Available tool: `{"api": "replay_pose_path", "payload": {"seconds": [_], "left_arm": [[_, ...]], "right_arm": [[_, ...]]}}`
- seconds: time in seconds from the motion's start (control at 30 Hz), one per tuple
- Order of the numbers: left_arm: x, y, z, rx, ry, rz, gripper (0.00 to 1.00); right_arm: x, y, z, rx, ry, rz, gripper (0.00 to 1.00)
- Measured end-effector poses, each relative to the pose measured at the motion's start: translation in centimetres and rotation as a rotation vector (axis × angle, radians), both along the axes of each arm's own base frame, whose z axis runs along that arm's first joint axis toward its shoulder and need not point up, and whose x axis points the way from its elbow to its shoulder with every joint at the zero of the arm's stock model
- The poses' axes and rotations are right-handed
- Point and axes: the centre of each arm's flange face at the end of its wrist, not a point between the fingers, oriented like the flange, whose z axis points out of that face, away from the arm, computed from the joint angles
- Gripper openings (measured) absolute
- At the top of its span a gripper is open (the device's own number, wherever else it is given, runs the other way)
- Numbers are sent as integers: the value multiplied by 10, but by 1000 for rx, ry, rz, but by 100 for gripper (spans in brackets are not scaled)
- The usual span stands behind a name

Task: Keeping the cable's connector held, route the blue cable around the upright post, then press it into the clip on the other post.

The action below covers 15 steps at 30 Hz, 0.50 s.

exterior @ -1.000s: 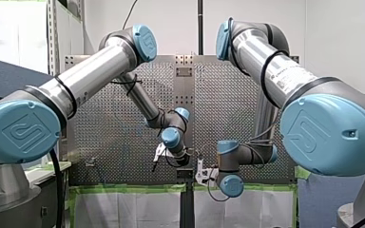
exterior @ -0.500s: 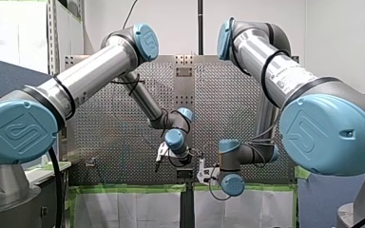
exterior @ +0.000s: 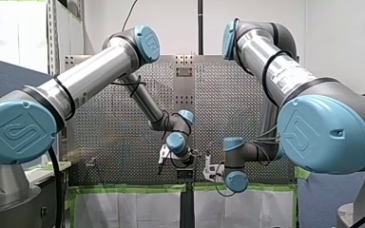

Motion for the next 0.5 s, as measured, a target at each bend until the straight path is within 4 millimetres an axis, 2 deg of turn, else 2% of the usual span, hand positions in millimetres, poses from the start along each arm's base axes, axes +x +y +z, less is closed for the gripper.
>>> {"api": "replay_pose_path", "payload": {"seconds": [0.37,0.5], "left_arm": [[9,-1,2,-46,-41,12,0],[8,1,-12,-38,-30,11,0]], "right_arm": [[-9,-29,6,-18,0,-32,0],[-13,-35,7,-23,2,-32,0]]}}
